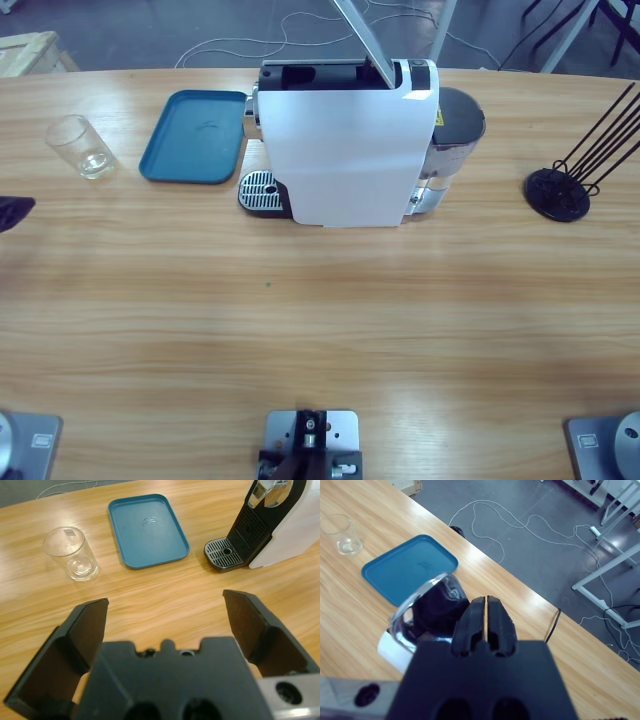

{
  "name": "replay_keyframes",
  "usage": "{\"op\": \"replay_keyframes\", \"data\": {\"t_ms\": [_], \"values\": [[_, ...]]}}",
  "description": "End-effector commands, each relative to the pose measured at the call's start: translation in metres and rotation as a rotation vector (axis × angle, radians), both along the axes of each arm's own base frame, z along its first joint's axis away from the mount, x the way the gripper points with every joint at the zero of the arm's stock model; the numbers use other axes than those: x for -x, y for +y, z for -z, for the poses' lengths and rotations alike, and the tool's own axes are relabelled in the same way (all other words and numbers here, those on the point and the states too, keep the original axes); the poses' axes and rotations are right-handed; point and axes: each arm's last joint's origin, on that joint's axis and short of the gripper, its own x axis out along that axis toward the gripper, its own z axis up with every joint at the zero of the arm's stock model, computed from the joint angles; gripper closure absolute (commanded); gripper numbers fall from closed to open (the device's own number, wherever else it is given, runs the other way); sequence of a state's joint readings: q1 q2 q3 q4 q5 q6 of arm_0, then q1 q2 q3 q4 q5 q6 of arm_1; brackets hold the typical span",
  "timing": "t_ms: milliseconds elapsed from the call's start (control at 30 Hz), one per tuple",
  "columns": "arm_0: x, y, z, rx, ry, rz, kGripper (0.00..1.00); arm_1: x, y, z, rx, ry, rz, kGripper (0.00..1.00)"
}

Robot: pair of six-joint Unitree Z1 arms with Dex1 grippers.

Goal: Pour coffee

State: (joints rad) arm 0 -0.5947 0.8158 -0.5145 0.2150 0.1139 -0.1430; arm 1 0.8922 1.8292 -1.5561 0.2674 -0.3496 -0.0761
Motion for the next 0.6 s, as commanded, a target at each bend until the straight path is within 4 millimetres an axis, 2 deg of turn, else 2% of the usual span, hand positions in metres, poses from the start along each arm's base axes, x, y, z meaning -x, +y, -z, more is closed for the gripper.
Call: {"op": "replay_keyframes", "data": {"t_ms": [33, 600], "values": [[0.007, 0.006, 0.008, 0.002, -0.017, -0.029, 0.009, -0.003, 0.041, 0.08, 0.108, 0.181, -0.078, 1.0], [0.006, 0.005, 0.008, 0.0, -0.014, -0.029, 0.009, -0.013, 0.058, 0.137, 0.106, 0.283, -0.078, 1.0]]}}
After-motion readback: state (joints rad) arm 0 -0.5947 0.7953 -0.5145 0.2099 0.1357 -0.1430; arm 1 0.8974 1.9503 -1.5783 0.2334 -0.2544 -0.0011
